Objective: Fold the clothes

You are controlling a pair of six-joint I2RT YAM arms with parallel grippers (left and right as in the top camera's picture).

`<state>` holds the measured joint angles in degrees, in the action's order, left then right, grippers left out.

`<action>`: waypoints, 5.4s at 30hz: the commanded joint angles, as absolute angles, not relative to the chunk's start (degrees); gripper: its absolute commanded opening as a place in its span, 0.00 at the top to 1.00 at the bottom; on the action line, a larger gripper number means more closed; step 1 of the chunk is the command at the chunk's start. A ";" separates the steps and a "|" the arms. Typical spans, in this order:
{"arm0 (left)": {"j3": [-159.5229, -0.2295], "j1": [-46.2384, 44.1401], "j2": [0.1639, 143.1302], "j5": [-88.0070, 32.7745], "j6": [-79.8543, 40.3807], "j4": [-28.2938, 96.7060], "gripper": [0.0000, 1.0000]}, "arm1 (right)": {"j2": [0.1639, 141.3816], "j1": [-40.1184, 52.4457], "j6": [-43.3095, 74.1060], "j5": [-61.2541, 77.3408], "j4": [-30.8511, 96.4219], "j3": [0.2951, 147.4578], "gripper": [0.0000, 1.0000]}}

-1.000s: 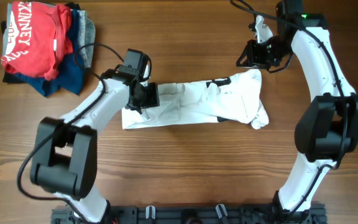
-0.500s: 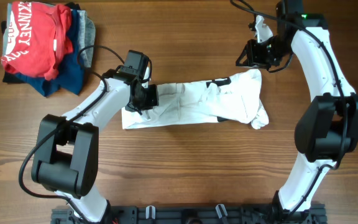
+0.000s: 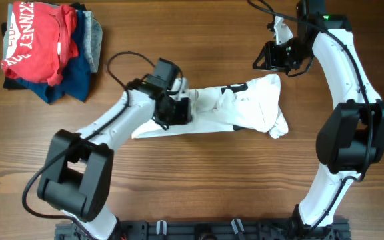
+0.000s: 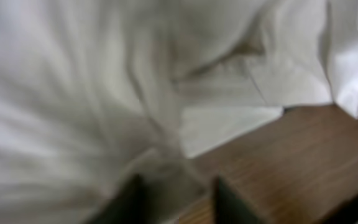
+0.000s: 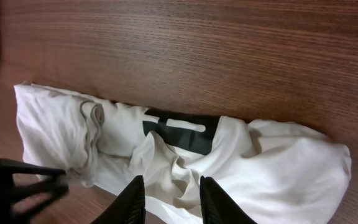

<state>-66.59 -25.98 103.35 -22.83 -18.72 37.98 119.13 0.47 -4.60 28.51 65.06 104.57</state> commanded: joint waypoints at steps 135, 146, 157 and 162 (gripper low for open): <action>-69.01 6.15 91.94 -1.39 -19.94 43.40 0.00 | 119.20 25.36 -9.76 14.06 67.68 103.72 0.24; -69.01 12.29 91.94 -1.45 -19.94 43.13 0.00 | 120.40 26.46 -23.33 23.62 59.11 101.75 0.18; -69.01 12.38 91.94 -1.45 -19.94 43.16 0.00 | 124.22 29.78 -28.36 26.41 55.55 101.75 0.23; -69.01 12.38 91.94 -1.48 -19.94 44.05 0.00 | 125.80 29.71 -24.25 22.09 51.40 101.75 0.34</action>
<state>-68.34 12.08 91.66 -2.17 -19.66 43.57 123.94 29.91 -26.02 24.29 52.97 102.17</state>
